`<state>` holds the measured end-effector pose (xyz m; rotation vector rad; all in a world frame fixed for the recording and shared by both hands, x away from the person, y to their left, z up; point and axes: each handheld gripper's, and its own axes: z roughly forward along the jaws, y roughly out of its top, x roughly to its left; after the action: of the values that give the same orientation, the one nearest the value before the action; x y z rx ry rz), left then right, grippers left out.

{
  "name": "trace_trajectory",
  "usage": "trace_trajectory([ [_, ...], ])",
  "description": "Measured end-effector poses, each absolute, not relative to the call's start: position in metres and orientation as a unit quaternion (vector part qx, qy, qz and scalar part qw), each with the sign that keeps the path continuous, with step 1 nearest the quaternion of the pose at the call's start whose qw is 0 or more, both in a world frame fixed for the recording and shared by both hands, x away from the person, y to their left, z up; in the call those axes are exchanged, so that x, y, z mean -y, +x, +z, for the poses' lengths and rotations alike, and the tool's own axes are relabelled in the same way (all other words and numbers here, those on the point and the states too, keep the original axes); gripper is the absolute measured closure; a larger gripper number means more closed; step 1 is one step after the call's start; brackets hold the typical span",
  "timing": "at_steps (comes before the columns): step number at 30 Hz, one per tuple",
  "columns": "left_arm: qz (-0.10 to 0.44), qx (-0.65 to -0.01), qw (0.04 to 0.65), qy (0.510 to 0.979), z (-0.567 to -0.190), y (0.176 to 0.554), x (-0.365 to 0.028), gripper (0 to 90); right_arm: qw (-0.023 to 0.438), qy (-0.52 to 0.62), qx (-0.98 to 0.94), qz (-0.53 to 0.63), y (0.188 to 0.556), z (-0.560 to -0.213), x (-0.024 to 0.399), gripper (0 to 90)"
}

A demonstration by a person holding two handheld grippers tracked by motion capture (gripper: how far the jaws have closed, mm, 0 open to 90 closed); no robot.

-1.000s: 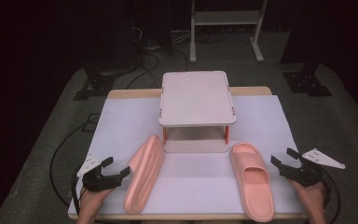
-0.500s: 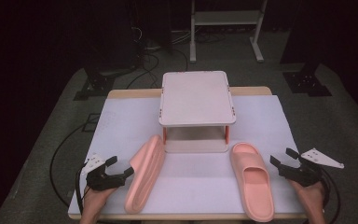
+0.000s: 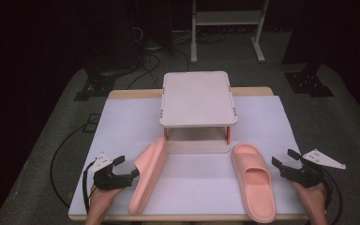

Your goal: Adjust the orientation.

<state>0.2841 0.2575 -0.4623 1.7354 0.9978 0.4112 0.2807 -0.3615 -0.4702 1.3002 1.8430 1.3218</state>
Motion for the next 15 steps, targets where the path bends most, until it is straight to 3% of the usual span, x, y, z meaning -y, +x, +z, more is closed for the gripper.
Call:
trace_trajectory([
  [15,0.160,-0.405,0.520,0.735,-0.463,0.290,-0.241,8.9,0.260,0.482,-0.679,0.488,0.280,-0.470,0.362,21.1],
])
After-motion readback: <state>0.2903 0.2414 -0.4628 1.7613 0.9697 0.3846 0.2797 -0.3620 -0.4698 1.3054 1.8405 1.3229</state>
